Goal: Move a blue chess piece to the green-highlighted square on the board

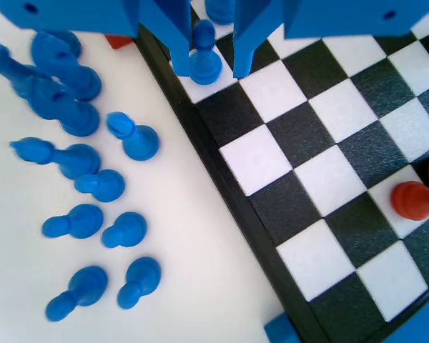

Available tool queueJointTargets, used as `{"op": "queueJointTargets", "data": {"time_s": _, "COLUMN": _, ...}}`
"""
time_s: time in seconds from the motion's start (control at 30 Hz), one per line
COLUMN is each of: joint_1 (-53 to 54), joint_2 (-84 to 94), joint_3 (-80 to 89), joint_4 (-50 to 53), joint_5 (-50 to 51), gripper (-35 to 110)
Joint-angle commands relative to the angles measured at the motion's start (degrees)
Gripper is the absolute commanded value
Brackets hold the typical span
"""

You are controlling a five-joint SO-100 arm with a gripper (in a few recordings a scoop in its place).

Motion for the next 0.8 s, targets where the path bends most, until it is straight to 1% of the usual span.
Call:
{"op": "queueJointTargets", "data": {"time_s": 0.0, "joint_1": 0.1, "joint_2": 2.2, "joint_3": -4.2, "joint_4": 0.3, "joint_5": -0.4, "gripper": 9}}
{"op": "queueJointTargets", "data": {"time_s": 0.47, "joint_1": 0.3, "joint_2": 1.1, "joint_3": -8.1, "joint_4": 1.1, "joint_5": -0.3, "gripper": 10}}
{"op": "queueJointTargets", "data": {"time_s": 0.77, "joint_1": 0.2, "joint_2": 0.4, "joint_3": -5.7, "joint_4": -0.2, "joint_5": -0.5, "gripper": 10}}
